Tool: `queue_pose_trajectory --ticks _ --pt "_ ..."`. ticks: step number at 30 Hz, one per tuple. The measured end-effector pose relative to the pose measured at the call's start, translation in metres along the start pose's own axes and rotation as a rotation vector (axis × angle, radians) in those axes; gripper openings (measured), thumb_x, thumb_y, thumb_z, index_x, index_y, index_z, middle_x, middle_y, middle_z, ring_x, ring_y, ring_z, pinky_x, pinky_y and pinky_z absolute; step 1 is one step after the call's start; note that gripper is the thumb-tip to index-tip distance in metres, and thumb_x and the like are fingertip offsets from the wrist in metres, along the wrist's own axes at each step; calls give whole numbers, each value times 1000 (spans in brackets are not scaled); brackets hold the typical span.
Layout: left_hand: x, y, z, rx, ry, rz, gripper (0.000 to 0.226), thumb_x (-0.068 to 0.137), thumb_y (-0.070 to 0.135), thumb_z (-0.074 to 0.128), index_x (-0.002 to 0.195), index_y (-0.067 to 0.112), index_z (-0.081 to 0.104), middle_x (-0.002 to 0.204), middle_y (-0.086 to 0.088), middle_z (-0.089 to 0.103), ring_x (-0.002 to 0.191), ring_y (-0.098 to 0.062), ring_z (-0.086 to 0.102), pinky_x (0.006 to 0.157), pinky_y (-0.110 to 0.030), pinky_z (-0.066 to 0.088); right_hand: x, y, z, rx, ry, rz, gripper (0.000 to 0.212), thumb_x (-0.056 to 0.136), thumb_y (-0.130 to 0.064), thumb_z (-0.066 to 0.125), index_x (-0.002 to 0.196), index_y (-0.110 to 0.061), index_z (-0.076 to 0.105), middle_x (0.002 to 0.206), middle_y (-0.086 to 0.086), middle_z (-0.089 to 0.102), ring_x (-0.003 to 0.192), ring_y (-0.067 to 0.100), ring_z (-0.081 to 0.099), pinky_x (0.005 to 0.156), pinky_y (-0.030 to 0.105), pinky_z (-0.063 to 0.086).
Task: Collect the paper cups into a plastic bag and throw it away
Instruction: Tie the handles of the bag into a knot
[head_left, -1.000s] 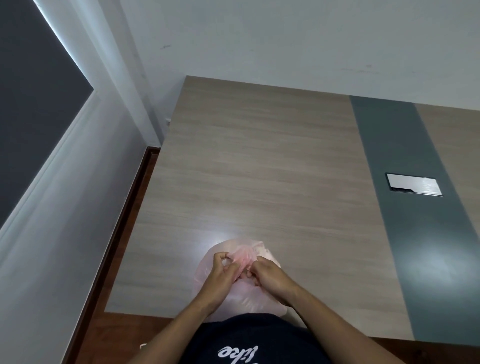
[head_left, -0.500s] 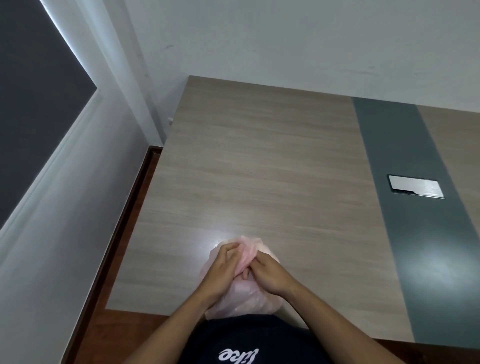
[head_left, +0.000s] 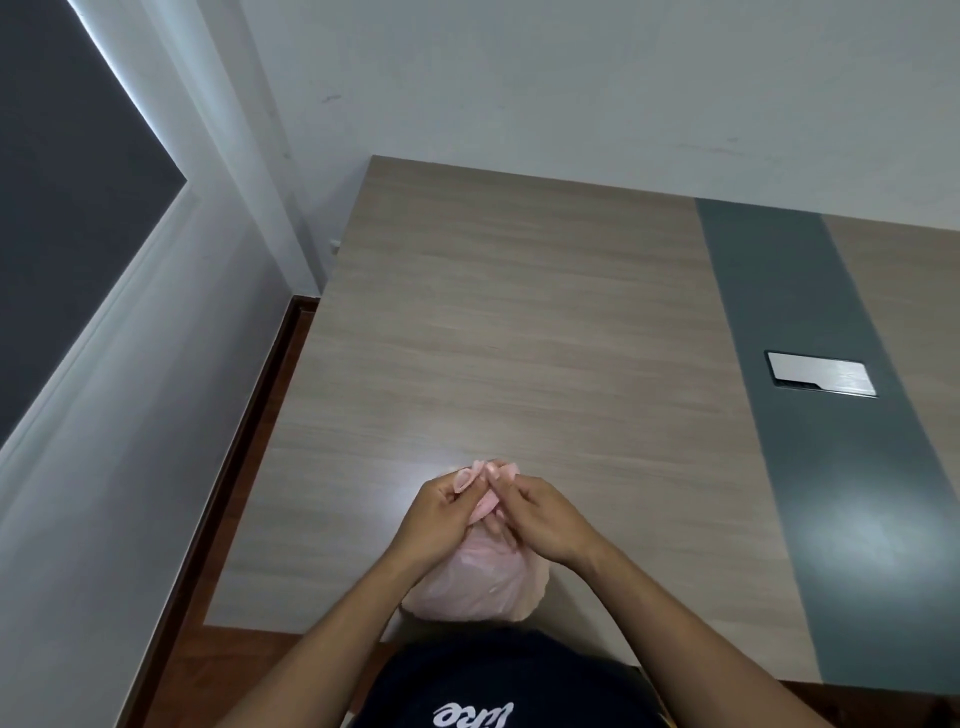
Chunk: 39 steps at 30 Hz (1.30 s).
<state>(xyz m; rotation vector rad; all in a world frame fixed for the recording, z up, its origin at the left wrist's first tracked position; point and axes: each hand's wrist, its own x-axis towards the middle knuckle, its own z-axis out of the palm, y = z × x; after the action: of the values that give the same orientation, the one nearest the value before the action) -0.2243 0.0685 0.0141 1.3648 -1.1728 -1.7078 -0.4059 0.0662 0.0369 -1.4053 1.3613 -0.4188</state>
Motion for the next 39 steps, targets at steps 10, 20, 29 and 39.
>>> queue_pose_trajectory --ticks 10,20,29,39 --pt "-9 -4 -2 695 203 286 44 117 31 51 147 62 61 77 27 69 64 3 62 62 -14 43 12 1 6 -20 287 143 65 119 -53 33 80 -22 75 53 -9 65 55 4 63 67 31 51" --pt "0 -6 -4 683 212 413 38 114 16 58 145 29 76 121 4 74 108 -14 72 90 -36 64 11 -9 -5 -57 126 268 29 110 -39 61 89 -21 71 75 -1 73 60 14 64 64 32 52" --pt "14 4 -14 238 155 -5 22 112 36 70 112 26 90 106 9 89 103 -14 83 89 -36 62 0 8 -14 343 -343 136 13 95 -24 67 96 -35 74 91 -11 71 83 5 64 82 27 52" --pt "16 16 -19 143 156 -181 32 107 53 70 98 31 90 91 9 88 85 -9 83 79 -31 63 6 -1 -9 30 195 -83 40 110 -55 61 85 -29 77 77 -15 73 69 0 64 68 25 51"
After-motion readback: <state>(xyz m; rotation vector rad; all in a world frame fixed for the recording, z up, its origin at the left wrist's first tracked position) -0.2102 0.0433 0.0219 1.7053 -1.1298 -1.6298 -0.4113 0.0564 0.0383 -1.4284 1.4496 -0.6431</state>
